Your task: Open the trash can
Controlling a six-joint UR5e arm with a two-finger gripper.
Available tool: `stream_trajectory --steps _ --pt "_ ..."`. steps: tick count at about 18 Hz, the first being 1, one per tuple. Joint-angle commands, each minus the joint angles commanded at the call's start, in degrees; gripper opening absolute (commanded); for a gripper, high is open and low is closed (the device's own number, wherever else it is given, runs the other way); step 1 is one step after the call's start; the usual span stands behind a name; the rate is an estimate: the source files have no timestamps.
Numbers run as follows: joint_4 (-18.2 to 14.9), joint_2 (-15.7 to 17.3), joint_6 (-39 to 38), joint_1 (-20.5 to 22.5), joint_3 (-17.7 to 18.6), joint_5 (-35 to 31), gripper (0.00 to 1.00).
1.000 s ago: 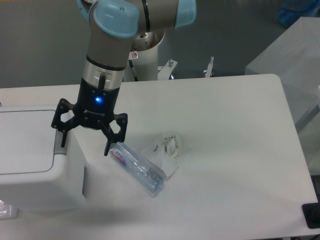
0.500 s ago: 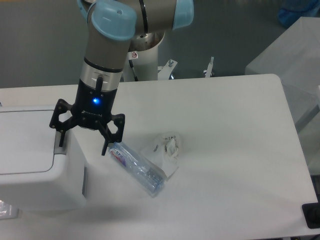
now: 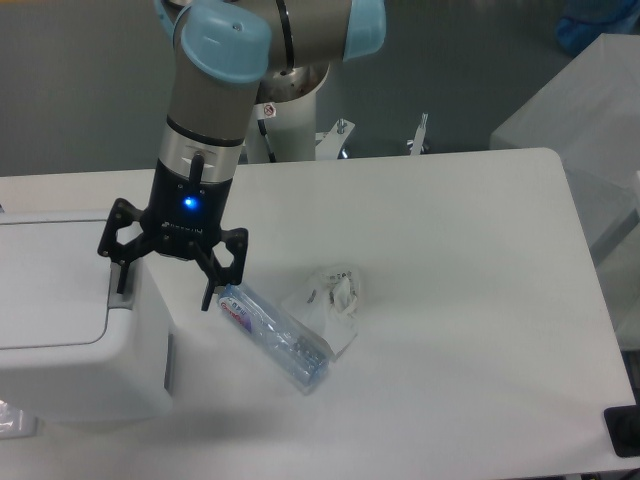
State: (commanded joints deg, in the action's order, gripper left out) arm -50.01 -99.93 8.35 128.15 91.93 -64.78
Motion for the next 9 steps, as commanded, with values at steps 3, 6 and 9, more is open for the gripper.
stream_trajectory --steps 3,6,9 --pt "0.1 -0.1 0.0 0.0 0.1 0.0 1.0" --pt "0.2 -0.1 0.0 0.0 0.4 -0.1 1.0" --pt "0.2 -0.1 0.2 0.1 0.4 -0.1 1.0"
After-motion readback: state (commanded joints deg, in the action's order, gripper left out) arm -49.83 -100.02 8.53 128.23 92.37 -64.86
